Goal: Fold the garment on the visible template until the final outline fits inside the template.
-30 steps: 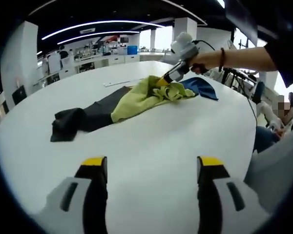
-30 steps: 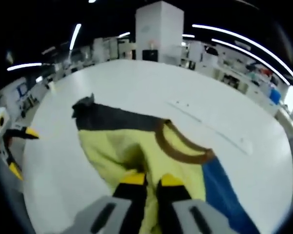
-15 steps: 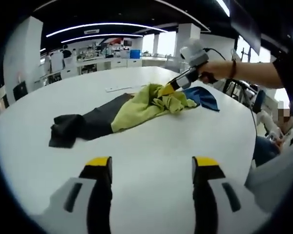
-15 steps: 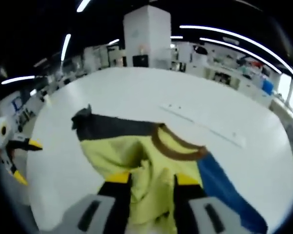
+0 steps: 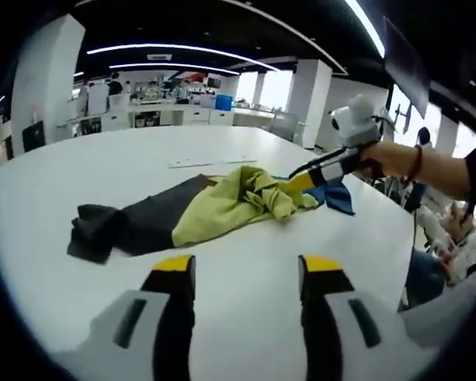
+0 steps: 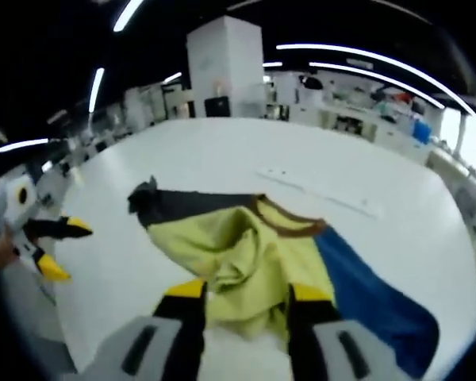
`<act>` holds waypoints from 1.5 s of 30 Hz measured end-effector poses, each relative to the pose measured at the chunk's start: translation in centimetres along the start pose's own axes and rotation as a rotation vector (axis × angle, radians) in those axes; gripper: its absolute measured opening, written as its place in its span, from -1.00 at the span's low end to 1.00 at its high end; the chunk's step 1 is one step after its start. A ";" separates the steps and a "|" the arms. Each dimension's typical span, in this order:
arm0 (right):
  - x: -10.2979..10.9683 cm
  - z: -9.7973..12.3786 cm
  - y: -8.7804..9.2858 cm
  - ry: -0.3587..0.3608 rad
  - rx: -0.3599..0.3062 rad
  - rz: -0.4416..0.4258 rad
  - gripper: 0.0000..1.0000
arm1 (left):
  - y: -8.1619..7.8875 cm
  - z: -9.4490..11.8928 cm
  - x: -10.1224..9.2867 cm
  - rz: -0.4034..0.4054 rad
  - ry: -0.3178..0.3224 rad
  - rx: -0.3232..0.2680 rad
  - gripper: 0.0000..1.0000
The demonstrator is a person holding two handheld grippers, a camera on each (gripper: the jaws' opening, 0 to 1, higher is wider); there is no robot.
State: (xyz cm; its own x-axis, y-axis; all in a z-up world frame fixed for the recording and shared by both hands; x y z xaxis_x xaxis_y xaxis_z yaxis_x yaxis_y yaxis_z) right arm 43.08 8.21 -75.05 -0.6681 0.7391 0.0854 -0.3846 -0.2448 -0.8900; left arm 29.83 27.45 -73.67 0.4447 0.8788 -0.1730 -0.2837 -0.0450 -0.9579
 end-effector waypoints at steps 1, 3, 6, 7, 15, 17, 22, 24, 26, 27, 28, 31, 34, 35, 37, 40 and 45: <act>0.1 0.2 0.1 0.001 -0.001 -0.004 -0.21 | 0.0 -0.2 0.0 -0.001 0.004 0.004 -0.05; 0.5 0.4 0.4 0.001 0.002 -0.018 -0.20 | -0.2 -0.8 0.0 -0.009 0.010 0.004 -0.05; 0.8 0.5 0.8 0.005 0.006 -0.047 -0.18 | -0.7 -1.6 0.0 -0.009 0.022 0.006 -0.07; 1.0 0.7 1.0 0.012 0.006 -0.057 -0.18 | -1.0 -1.9 -0.4 -0.009 0.025 0.001 -0.08; 1.5 0.7 2.5 0.060 0.019 -0.146 -0.24 | -1.7 -4.6 -0.5 0.027 0.037 -0.025 -0.22; 1.6 0.6 2.8 0.066 0.018 -0.165 -0.25 | -1.7 -5.3 -0.4 0.052 0.033 -0.028 -0.25; 1.8 0.5 3.3 0.086 0.008 -0.178 -0.35 | -1.5 -6.9 -0.5 0.104 0.024 -0.035 -0.38; 1.7 0.4 3.6 0.091 0.007 -0.186 -0.38 | -1.2 -7.5 -0.3 0.111 0.018 -0.031 -0.40; 1.8 0.3 3.9 0.093 0.009 -0.197 -0.40 | -1.0 -8.1 -0.7 0.140 0.017 -0.032 -0.41; 2.0 0.4 4.0 0.092 0.009 -0.197 -0.41 | -0.9 -8.4 -0.8 0.170 0.017 -0.035 -0.42; 2.0 0.3 4.1 0.092 0.009 -0.195 -0.43 | -0.8 -8.6 -0.8 0.189 0.019 -0.035 -0.44; 2.0 0.2 4.5 0.101 0.005 -0.198 -0.45 | -0.6 -9.3 -1.0 0.209 0.015 -0.034 -0.51; 2.2 0.0 4.7 0.101 -0.003 -0.221 -0.46 | -0.3 -10.2 -1.2 0.227 0.020 -0.030 -0.52; 2.3 -0.1 4.8 0.101 -0.005 -0.227 -0.47 | -0.3 -10.5 -1.3 0.231 0.023 -0.031 -0.53; 2.5 -0.2 4.8 0.098 -0.009 -0.243 -0.49 | -0.4 -11.2 -1.4 0.252 0.034 -0.037 -0.54; 2.8 -0.4 4.7 0.091 -0.025 -0.251 -0.53 | -0.4 -12.3 -1.7 0.281 0.039 -0.044 -0.55; 3.3 -0.7 4.5 0.082 -0.034 -0.257 -0.54 | 0.1 -13.8 -1.6 0.311 0.033 -0.044 -0.59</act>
Point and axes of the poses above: the point that each gripper's makers call its tool centre point, and the gripper's own axes: z roughly backward along the fingers, x roughly to its left, y roughly out of its underside, the point moved 4 cm from there along z, roughly backward along the fingers, and after that the axes turned 14 degrees about -x, right-handed, at the moved point
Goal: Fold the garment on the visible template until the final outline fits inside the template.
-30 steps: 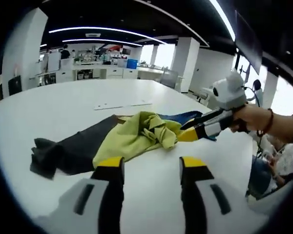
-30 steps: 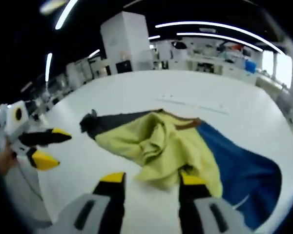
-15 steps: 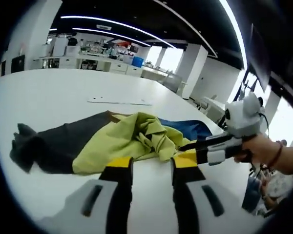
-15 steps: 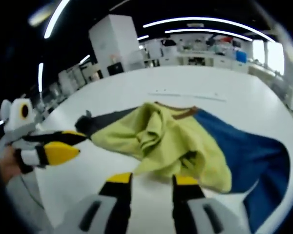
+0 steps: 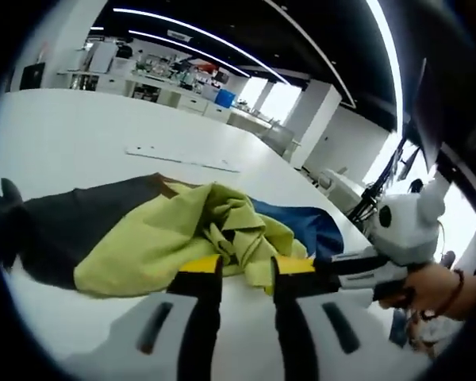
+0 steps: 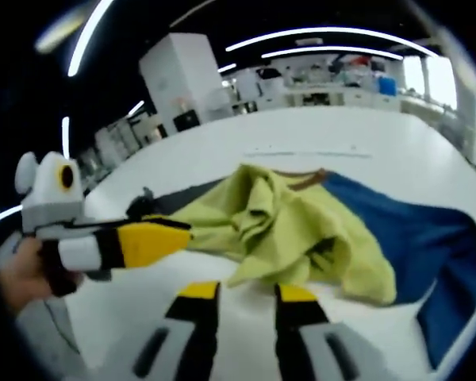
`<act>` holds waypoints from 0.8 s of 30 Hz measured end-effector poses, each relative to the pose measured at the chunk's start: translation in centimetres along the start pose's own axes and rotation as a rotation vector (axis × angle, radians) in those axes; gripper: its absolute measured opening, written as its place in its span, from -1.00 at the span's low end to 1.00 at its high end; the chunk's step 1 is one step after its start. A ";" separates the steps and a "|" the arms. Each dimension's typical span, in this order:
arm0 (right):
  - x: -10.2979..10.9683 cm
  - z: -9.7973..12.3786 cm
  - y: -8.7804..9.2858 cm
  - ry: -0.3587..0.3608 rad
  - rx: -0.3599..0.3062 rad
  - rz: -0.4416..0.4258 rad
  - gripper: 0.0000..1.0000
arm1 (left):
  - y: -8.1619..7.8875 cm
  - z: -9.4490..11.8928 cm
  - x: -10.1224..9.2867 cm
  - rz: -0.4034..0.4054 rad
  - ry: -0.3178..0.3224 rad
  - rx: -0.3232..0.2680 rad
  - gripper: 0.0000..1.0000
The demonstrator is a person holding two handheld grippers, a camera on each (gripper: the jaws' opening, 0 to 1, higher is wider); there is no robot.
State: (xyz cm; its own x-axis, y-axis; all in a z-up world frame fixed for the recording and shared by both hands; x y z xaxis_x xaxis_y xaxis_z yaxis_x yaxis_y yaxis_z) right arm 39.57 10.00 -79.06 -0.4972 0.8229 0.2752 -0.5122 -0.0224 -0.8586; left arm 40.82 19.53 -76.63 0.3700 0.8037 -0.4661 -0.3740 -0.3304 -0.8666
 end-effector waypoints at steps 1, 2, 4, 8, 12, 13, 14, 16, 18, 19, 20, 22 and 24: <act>-0.1 0.0 0.0 0.003 -0.002 -0.004 -0.55 | 0.1 -0.2 0.1 0.004 -0.001 0.002 -0.60; -0.2 -0.1 0.0 0.005 -0.001 -0.008 -0.55 | 0.3 -0.4 0.1 0.007 -0.004 0.004 -0.61; -0.2 -0.2 0.0 0.006 -0.003 -0.017 -0.56 | 0.7 -0.7 0.1 0.009 -0.006 0.009 -0.63; -0.5 -0.4 0.1 0.010 0.002 -0.022 -0.57 | 1.2 -1.5 0.5 0.015 -0.018 0.016 -0.65; -0.4 -0.3 0.2 0.009 0.006 -0.031 -0.59 | 1.2 -2.4 0.9 0.043 -0.022 0.007 -0.72; -0.4 -0.3 0.2 0.008 0.005 -0.035 -0.60 | 1.1 -2.6 1.1 0.050 -0.025 0.001 -0.73; -0.4 -0.3 0.2 0.007 0.003 -0.037 -0.61 | 1.0 -2.8 1.1 0.060 -0.027 -0.004 -0.73; -0.5 -0.3 0.1 0.006 -0.001 -0.042 -0.62 | 0.9 -3.1 1.3 0.071 -0.030 -0.010 -0.76; -0.5 -0.4 0.0 0.006 -0.006 -0.049 -0.63 | 0.8 -3.4 1.5 0.066 -0.040 -0.009 -0.76; -0.4 -0.4 0.0 0.005 -0.009 -0.051 -0.64 | 0.9 -3.5 1.6 0.050 -0.044 -0.005 -0.76; -0.4 -0.5 0.0 0.007 -0.009 -0.050 -0.65 | 0.9 -3.6 1.6 0.049 -0.044 -0.001 -0.77; -0.4 -0.7 0.1 0.010 -0.010 -0.046 -0.66 | 1.0 -3.9 1.8 0.055 -0.052 0.003 -0.77; -0.4 -0.9 0.1 0.009 -0.013 -0.066 -0.70 | 1.2 -4.1 1.9 0.051 -0.063 0.010 -0.77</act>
Point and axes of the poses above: the point that each gripper's makers call its tool centre point, and the gripper's own axes: z roughly backward along the fingers, x roughly to its left, y roughly out of its underside, the point moved 4 cm from there along z, roughly backward along the fingers, and after that the axes turned 14 degrees about -x, right-handed, at the moved point
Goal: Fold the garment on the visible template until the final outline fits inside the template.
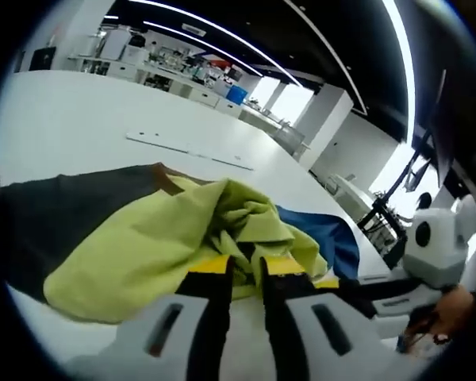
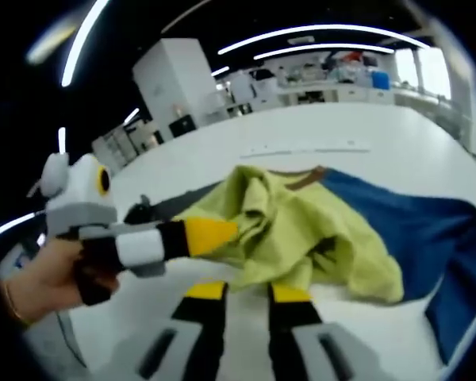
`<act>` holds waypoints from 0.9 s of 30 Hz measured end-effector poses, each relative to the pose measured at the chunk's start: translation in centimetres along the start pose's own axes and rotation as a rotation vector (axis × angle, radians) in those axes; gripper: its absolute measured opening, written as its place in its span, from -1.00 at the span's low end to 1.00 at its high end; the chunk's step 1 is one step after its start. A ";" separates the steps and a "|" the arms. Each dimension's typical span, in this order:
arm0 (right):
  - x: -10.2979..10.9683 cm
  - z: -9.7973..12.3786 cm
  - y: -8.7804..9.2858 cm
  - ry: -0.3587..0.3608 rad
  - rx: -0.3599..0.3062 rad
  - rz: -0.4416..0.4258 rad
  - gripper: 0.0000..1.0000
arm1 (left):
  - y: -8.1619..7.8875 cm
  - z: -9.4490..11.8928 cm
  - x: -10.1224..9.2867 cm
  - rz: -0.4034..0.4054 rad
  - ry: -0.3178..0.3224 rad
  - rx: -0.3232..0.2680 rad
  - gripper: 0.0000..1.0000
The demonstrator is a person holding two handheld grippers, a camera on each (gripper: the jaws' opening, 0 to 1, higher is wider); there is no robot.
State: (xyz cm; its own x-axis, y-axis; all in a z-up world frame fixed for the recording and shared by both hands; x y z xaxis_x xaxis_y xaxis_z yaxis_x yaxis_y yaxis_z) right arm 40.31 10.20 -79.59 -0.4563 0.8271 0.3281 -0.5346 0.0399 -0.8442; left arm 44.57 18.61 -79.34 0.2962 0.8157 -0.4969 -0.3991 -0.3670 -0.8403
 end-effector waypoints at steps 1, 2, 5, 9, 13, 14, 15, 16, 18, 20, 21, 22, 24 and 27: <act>0.0 0.0 0.0 0.001 -0.002 -0.003 -0.72 | 0.1 0.0 0.0 0.000 -0.006 0.007 -0.78; 0.0 -0.1 -0.1 0.004 -0.004 -0.003 -0.72 | 0.3 0.0 0.0 0.003 -0.015 0.010 -0.77; -0.2 -0.2 -0.1 0.017 -0.010 -0.001 -0.78 | 0.6 -0.1 0.2 0.015 -0.027 0.015 -0.78; -0.5 -0.2 -0.1 0.032 -0.011 -0.002 -0.89 | 0.7 -0.4 0.4 0.030 -0.038 0.013 -0.85; -0.6 -0.4 -0.1 0.035 -0.012 -0.047 -0.91 | 0.7 -0.4 0.8 0.009 -0.043 0.029 -0.94; -0.5 -0.4 -0.1 0.033 -0.013 -0.056 -0.90 | 0.7 -0.4 0.8 0.008 -0.045 0.029 -0.94; -0.5 -0.4 0.0 0.032 -0.013 -0.062 -0.89 | 0.8 -0.3 0.9 0.005 -0.047 0.035 -0.95; -0.5 -0.5 0.0 0.032 -0.013 -0.060 -0.88 | 0.8 -0.3 1.0 0.004 -0.048 0.037 -0.95; -0.3 -0.6 0.2 0.036 -0.006 -0.062 -0.88 | 0.8 -0.3 1.0 0.001 -0.049 0.037 -0.95; -0.4 -0.9 0.5 0.038 -0.001 -0.067 -0.92 | 0.8 -0.2 0.7 -0.002 -0.047 0.036 -0.97; -0.4 -0.9 0.6 0.039 0.000 -0.065 -0.99 | 0.7 -0.1 0.6 -0.003 -0.046 0.036 -0.97; -0.4 -0.8 0.7 0.044 0.004 -0.065 -1.00 | 0.7 -0.1 0.5 -0.007 -0.042 0.036 -0.98; -0.8 -0.7 0.9 0.049 0.004 -0.070 -1.00 | 0.5 0.1 0.4 -0.027 -0.035 0.035 -0.98; -1.1 -0.6 0.9 0.049 0.006 -0.081 -1.00 | 0.3 0.6 0.5 -0.045 -0.031 0.035 -0.99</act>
Point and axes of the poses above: the point that each gripper's makers call its tool centre point, and the gripper's own axes: z roughly backward along the fingers, x roughly to its left, y roughly out of its underside, the point moved 4 cm from there along z, roughly backward along the fingers, and after that the axes turned 14 degrees about -x, right-handed, at the moved point
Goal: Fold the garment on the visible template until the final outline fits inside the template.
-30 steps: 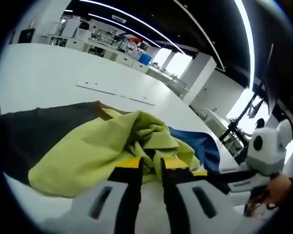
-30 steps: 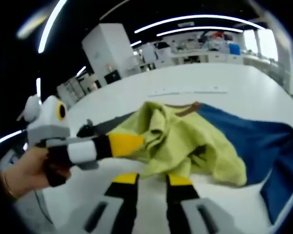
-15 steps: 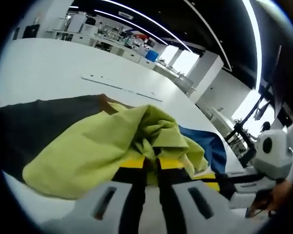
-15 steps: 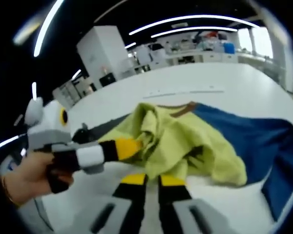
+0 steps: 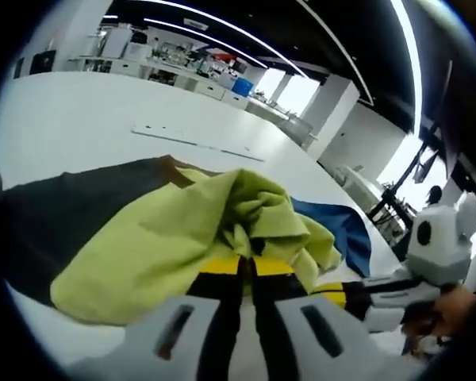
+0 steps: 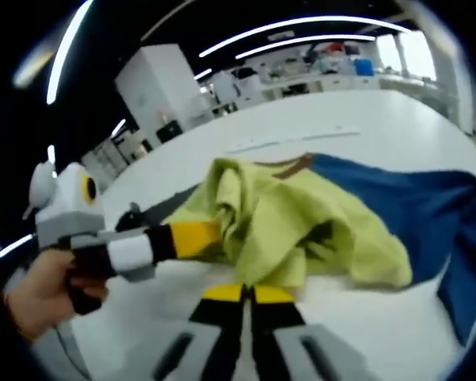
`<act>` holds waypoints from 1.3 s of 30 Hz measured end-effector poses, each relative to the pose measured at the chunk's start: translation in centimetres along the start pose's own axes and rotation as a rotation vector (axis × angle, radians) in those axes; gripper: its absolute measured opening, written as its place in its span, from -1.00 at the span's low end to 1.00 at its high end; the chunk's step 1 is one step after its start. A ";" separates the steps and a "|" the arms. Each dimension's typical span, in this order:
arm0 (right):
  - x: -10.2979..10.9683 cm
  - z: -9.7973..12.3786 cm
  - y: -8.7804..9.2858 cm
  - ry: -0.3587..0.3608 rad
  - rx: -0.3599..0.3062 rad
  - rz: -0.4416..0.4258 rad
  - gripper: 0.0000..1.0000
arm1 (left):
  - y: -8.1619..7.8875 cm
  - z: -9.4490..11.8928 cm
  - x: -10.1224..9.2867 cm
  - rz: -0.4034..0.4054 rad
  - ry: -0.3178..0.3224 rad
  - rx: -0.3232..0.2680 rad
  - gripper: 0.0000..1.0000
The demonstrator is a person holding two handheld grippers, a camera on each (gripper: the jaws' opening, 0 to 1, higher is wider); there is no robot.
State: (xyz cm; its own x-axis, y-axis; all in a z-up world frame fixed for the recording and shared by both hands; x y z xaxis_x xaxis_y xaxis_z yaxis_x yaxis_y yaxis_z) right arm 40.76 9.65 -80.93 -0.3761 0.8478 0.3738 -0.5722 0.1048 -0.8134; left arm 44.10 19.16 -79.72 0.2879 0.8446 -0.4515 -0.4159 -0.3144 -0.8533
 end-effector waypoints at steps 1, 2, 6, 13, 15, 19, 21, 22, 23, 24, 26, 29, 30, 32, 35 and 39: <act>0.0 0.1 -0.1 -0.001 -0.002 -0.001 -1.00 | -0.1 0.1 0.0 0.001 0.000 -0.002 -0.99; -0.1 0.2 -0.2 -0.004 -0.003 0.000 -1.00 | -0.1 0.2 0.1 0.005 -0.001 -0.003 -0.99; 0.3 0.8 -0.6 -0.031 -0.006 0.033 -1.00 | -0.6 0.8 0.4 -0.011 -0.001 -0.003 -1.00; 0.3 2.0 -1.1 -0.071 -0.008 0.099 -1.00 | -1.3 2.5 0.5 -0.059 0.007 -0.005 -1.00; 0.3 2.4 -1.4 -0.083 -0.013 0.121 -1.00 | -1.5 3.1 0.6 -0.060 0.011 -0.010 -1.00; 0.5 3.4 -1.8 -0.106 -0.018 0.140 -1.00 | -2.1 4.2 0.7 -0.060 0.018 -0.021 -1.00; 0.4 3.9 -2.1 -0.110 -0.025 0.151 -1.00 | -2.5 4.7 0.7 -0.058 0.022 -0.026 -1.00; 0.5 4.3 -2.2 -0.111 -0.028 0.153 -1.00 | -2.7 5.0 0.7 -0.060 0.023 -0.028 -1.00; 0.5 4.5 -2.2 -0.110 -0.028 0.152 -1.00 | -2.9 5.4 0.7 -0.067 0.024 -0.028 -1.00; 0.3 4.7 -2.4 -0.110 -0.029 0.151 -1.00 | -3.0 5.6 0.7 -0.073 0.024 -0.026 -1.00; 0.3 5.0 -2.5 -0.111 -0.032 0.150 -1.00 | -3.3 6.4 0.6 -0.081 0.019 -0.027 -1.00; 0.3 5.9 -2.6 -0.124 -0.028 0.159 -1.00 | -3.6 7.3 0.8 -0.080 0.021 -0.026 -1.00; 0.3 6.2 -2.5 -0.135 -0.015 0.185 -1.00 | -3.7 7.8 0.7 -0.084 0.024 -0.025 -1.00; 0.5 7.1 -2.2 -0.151 0.005 0.198 -1.00 | -3.9 8.7 0.6 -0.105 0.028 -0.021 -1.00; 0.4 8.0 -2.0 -0.174 0.026 0.185 -1.00 | -4.1 10.0 0.7 -0.146 0.027 -0.010 -1.00; 0.1 9.3 -1.5 -0.181 0.065 0.211 -1.00 | -4.4 11.8 1.0 -0.172 0.027 -0.008 -1.00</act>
State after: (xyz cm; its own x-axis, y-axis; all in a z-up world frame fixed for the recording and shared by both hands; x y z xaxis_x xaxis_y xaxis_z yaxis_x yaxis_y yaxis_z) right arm 34.81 4.70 -75.49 -0.6124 0.7404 0.2771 -0.5104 -0.1026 -0.8538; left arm 36.05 26.52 -73.39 0.3778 0.8742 -0.3052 -0.3518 -0.1694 -0.9206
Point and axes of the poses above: the point that each gripper's makers call its tool centre point, and the gripper's own axes: z roughly backward along the fingers, x roughly to its left, y roughly out of its underside, the point moved 4 cm from there along z, roughly backward along the fingers, and after that the axes turned 14 degrees about -x, right-handed, at the moved point
